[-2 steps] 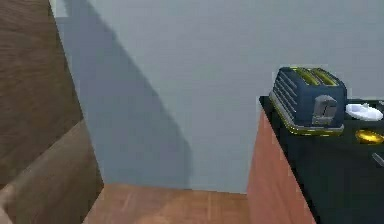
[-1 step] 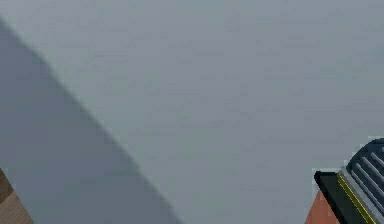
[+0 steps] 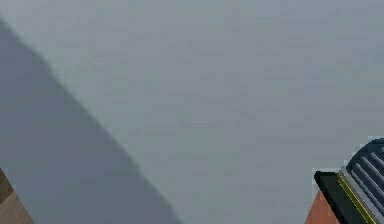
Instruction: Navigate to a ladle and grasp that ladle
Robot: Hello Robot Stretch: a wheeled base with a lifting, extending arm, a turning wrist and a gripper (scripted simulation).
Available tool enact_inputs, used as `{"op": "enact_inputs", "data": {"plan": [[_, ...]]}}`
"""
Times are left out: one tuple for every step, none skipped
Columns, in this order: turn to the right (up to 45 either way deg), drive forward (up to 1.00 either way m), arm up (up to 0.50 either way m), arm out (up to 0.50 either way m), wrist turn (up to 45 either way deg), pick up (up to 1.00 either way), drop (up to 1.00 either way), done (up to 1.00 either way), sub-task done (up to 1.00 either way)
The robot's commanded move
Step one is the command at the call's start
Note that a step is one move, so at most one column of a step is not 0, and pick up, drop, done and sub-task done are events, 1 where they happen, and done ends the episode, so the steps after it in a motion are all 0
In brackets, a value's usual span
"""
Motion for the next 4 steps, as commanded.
{"op": "enact_inputs", "data": {"plan": [[0.0,0.0,0.38,0.0,0.0,0.0,0.0,0.0,0.0],[0.0,0.0,0.0,0.36,0.0,0.0,0.0,0.0,0.0],[0.0,0.0,0.0,0.0,45.0,0.0,0.0,0.0,0.0],[0.0,0.0,0.0,0.0,45.0,0.0,0.0,0.0,0.0]]}}
